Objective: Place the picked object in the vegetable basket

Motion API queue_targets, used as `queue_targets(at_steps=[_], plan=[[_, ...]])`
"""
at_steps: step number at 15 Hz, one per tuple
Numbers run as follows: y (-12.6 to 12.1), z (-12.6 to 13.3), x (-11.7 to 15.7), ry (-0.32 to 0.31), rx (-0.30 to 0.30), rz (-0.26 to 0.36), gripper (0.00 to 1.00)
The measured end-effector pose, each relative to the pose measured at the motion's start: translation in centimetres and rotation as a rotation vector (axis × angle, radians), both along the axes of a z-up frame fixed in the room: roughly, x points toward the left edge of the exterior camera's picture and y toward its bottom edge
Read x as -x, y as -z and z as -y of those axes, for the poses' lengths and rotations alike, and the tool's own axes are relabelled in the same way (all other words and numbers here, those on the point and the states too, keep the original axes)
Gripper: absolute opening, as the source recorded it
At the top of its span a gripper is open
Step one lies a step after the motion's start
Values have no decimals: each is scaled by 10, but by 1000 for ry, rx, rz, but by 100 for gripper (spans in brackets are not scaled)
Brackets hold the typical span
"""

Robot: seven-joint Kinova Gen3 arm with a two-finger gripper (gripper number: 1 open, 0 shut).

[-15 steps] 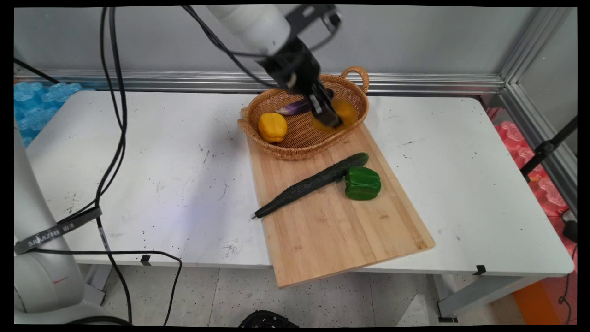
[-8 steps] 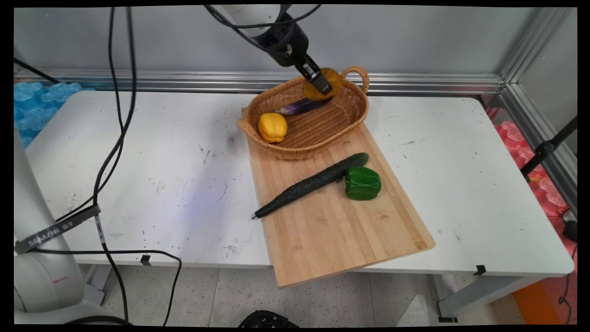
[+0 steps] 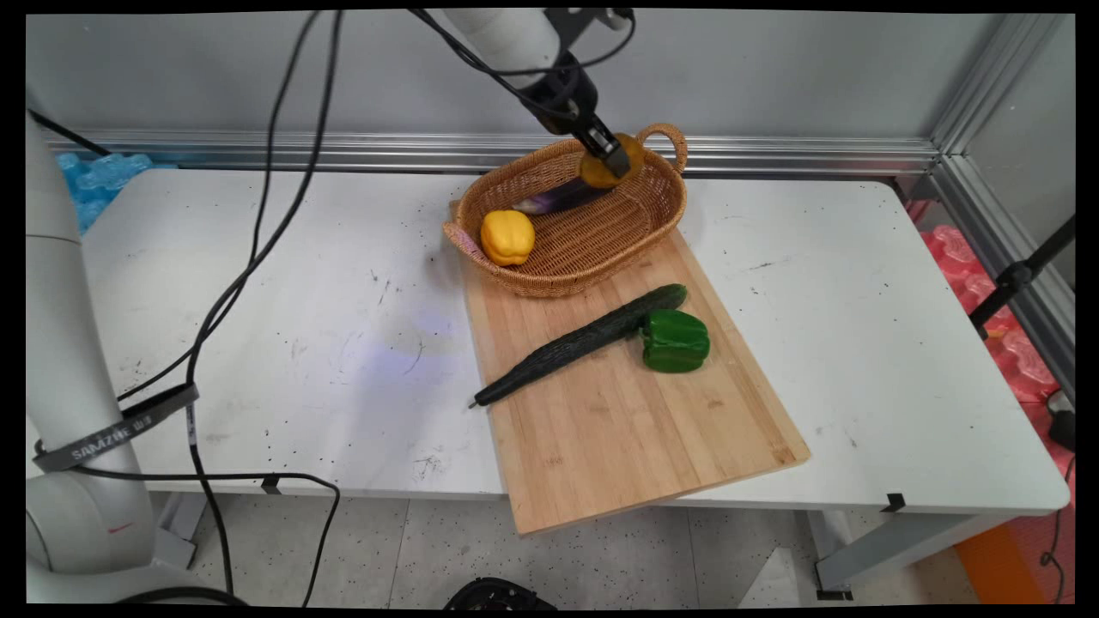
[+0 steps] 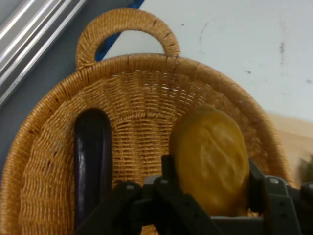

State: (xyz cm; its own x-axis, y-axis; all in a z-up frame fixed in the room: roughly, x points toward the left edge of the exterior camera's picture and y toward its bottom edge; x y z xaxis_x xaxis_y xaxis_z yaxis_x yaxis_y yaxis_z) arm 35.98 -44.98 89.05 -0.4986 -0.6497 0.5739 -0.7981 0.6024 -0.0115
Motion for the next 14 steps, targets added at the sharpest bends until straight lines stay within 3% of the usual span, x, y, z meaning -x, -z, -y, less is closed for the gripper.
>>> queue_targets(at_steps=[9,13,14], plan=[[71,45,28,-52,-62,38,0],[88,56,37,-55,-70,40,0],[91,58,39,-55,-70,40,100]])
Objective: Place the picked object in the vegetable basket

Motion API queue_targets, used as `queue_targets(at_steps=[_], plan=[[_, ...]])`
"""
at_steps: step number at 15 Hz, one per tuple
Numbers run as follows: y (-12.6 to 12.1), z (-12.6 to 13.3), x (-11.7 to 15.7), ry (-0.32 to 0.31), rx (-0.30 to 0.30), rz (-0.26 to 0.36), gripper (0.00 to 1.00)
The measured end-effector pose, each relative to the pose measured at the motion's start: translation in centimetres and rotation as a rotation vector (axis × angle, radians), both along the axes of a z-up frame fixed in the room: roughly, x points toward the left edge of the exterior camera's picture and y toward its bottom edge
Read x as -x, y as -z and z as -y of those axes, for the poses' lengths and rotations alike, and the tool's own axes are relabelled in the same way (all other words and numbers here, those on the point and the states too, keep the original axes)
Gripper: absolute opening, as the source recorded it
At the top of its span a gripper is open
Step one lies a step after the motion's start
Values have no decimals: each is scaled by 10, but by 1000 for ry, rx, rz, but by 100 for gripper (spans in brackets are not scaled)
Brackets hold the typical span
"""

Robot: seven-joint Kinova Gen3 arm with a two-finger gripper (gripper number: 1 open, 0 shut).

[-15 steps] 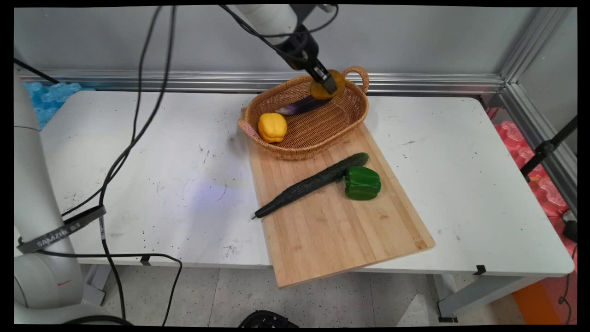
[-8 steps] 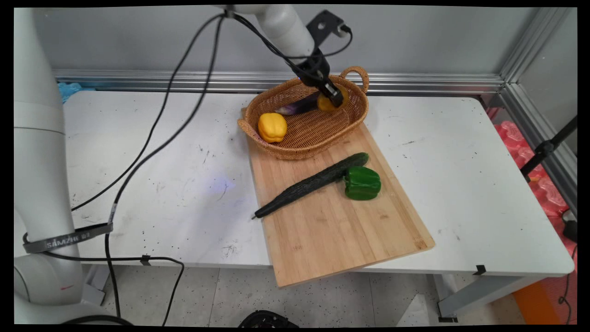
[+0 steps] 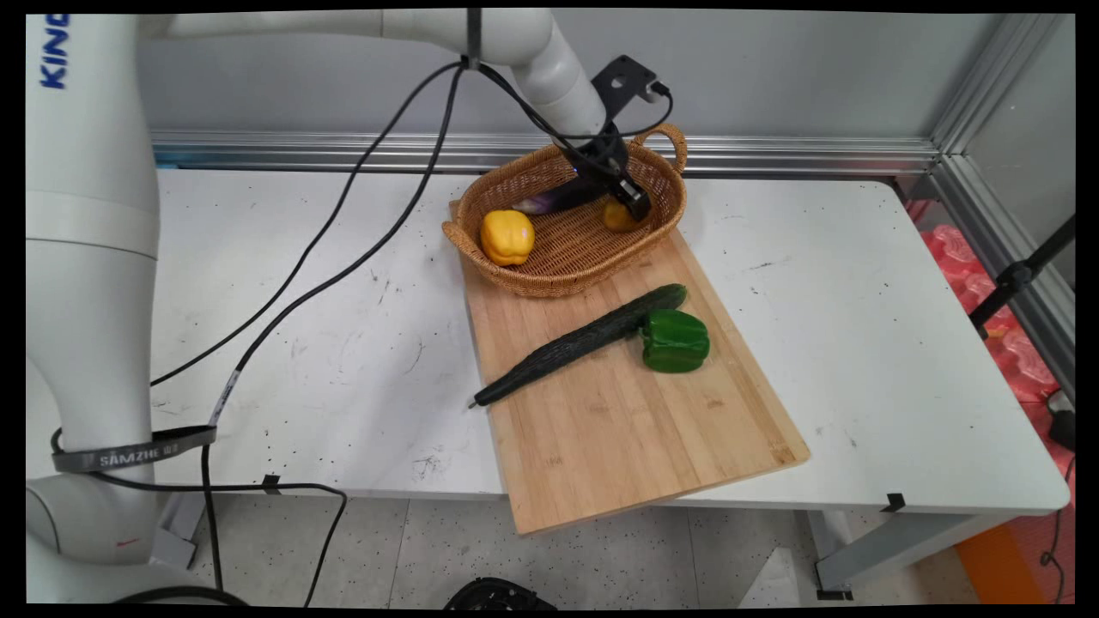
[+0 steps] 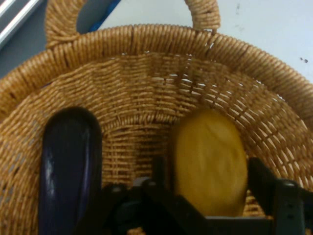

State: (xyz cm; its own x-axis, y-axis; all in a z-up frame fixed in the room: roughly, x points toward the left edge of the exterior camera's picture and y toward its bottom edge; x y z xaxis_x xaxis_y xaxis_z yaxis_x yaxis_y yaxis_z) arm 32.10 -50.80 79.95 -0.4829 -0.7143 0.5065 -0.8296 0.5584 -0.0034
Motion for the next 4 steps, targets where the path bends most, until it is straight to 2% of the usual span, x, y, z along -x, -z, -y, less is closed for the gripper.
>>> queue_targets(at_steps=[4], plan=[[6,5,5,11,7,-7,100]])
